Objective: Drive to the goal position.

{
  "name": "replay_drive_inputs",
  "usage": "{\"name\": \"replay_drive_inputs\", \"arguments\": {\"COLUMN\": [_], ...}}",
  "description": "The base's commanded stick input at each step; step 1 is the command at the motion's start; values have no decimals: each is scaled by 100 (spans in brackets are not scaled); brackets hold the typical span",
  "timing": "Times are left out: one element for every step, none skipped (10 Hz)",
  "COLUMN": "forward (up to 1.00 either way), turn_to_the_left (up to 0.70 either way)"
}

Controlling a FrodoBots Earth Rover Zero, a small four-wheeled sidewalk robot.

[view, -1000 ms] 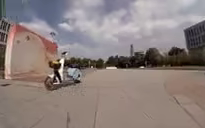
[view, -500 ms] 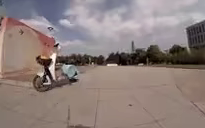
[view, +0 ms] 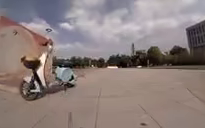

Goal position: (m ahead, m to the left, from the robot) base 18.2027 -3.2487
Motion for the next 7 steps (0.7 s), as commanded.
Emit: {"name": "replay_drive_inputs", "arguments": {"forward": [81, 81, 81, 81, 81, 81, 81], "turn_to_the_left": [-15, 2, 0, -9, -21, -30, -30]}}
